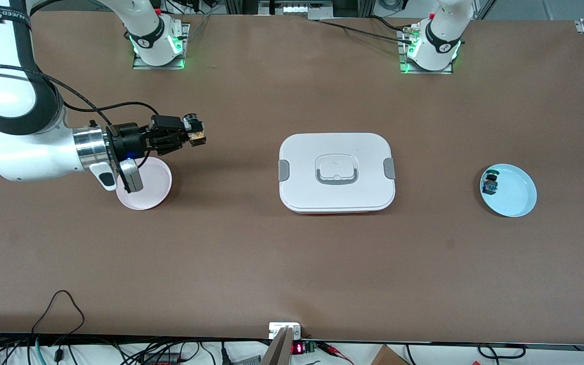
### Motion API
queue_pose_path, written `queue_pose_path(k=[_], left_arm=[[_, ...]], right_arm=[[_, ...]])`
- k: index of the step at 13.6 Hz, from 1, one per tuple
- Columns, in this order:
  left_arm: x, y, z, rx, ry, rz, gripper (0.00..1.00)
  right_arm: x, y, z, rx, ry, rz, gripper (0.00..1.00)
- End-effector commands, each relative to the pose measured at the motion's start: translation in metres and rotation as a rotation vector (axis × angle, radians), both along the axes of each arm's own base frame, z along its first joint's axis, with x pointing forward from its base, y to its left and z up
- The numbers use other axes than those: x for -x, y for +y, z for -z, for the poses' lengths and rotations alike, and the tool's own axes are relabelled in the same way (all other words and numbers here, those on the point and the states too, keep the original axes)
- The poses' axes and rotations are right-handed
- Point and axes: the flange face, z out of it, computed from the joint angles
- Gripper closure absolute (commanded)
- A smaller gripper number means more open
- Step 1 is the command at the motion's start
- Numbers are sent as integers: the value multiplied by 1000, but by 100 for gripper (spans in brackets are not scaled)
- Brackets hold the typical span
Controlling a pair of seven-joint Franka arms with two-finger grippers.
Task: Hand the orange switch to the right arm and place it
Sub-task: 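Carry the switch with the right gripper over the pink dish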
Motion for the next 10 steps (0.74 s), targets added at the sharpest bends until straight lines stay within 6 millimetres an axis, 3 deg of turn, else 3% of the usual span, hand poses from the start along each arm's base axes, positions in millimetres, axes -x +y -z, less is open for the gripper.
queue_pose_path(k=[1,5,8,10], left_arm=[[2,-7,8,-55,45,-122,0],[10,-71,-11,-157,101,-412,0],[16,-99,-2,-207,128,-508,0],[21,-100,5,-213,150,-567,0]], right_arm=[[8,-22,4,112,-36,-63,98],[14,-51,25,292,-158,-246,98],[16,-75,37,455,-259,-443,98],[14,-90,41,552,-319,-538,98]])
